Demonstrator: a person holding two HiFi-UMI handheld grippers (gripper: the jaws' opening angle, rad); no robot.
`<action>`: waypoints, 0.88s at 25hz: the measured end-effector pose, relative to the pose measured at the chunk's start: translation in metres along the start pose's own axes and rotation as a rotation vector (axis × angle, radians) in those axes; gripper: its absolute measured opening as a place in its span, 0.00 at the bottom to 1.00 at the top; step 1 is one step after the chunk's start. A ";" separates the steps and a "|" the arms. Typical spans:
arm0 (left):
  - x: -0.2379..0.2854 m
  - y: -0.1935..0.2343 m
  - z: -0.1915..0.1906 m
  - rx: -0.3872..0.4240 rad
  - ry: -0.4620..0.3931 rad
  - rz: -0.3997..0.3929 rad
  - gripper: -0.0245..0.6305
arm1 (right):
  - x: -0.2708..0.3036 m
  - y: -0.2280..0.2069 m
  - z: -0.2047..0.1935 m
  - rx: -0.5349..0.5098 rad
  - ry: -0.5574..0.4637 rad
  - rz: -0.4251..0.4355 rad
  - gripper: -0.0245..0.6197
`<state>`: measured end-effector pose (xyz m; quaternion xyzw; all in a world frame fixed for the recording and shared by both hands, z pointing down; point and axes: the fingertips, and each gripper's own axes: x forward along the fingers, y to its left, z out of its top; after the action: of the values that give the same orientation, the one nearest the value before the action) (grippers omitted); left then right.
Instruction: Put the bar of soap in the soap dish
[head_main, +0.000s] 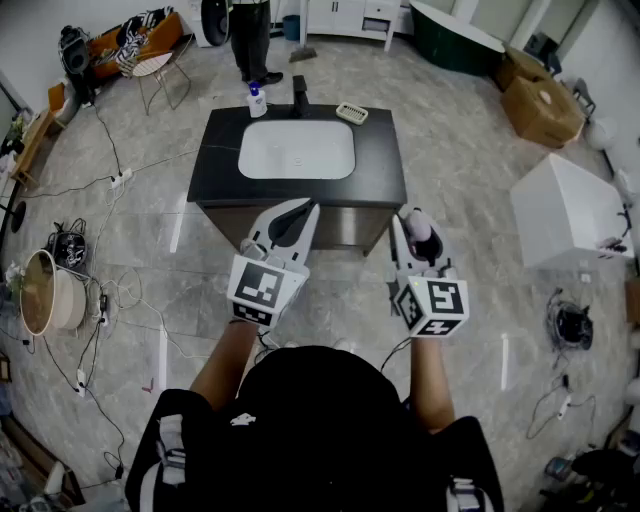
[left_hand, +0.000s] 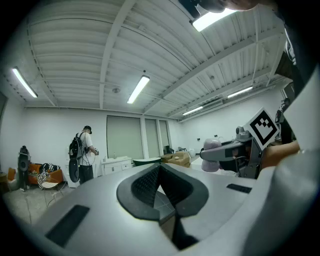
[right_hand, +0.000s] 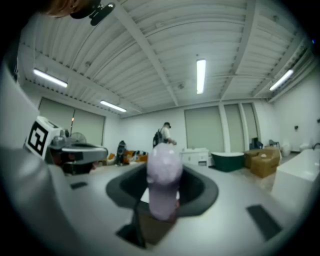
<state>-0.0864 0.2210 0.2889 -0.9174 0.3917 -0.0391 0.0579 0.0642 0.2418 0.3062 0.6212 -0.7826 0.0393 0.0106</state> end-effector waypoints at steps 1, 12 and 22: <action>0.000 0.000 0.000 0.000 0.000 0.002 0.07 | 0.001 0.000 0.000 0.002 0.000 0.001 0.31; 0.011 -0.013 -0.005 -0.015 0.021 0.017 0.07 | -0.001 -0.015 -0.002 -0.006 0.002 0.022 0.31; 0.031 -0.058 -0.019 -0.033 0.064 0.061 0.07 | -0.019 -0.054 -0.017 0.028 0.030 0.111 0.31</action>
<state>-0.0259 0.2372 0.3168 -0.9042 0.4217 -0.0600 0.0315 0.1205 0.2490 0.3250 0.5762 -0.8150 0.0600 0.0117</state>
